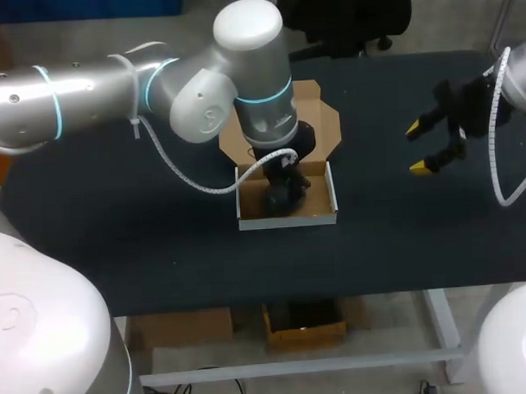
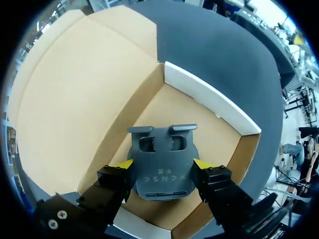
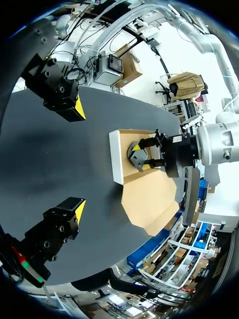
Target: Assemble the packaging by folding the flat box into shape, placing the metal phone stand inside, and closing the box properly
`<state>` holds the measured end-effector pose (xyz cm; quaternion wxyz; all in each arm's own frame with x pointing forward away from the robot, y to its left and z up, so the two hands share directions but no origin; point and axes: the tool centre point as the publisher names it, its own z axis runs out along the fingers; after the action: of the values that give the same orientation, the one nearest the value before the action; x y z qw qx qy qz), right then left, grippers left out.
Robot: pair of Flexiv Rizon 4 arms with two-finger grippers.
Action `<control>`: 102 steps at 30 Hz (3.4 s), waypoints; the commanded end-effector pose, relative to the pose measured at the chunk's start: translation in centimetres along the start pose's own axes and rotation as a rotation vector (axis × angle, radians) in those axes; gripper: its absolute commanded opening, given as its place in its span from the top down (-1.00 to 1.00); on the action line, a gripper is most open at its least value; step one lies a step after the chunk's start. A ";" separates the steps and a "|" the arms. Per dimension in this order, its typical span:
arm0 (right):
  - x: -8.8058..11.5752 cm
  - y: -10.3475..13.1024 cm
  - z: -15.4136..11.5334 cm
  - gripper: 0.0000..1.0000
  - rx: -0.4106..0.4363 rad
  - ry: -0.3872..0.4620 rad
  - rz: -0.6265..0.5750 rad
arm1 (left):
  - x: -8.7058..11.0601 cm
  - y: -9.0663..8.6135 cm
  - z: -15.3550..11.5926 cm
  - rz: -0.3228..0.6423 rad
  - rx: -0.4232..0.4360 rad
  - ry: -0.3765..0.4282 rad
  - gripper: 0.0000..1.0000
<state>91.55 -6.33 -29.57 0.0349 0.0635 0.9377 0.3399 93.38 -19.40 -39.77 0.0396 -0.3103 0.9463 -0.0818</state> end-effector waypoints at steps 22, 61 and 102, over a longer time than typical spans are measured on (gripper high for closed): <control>0.0 -0.1 -0.2 -1.00 -0.007 0.006 -0.002 | 1.0 0.3 -1.3 -0.135 0.003 -0.078 -1.00; 0.0 -0.1 -0.2 -1.00 -0.007 0.006 -0.002 | 3.9 0.7 -1.0 -0.753 -0.013 -0.101 -1.00; 0.0 -0.1 -0.2 -1.00 -0.007 0.006 -0.002 | 9.6 4.5 -1.1 -0.915 -0.097 -0.087 -1.00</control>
<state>91.56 -6.33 -29.57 0.0348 0.0634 0.9376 0.3400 83.24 -21.36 -39.63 0.0192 -0.7000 0.7131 -0.0342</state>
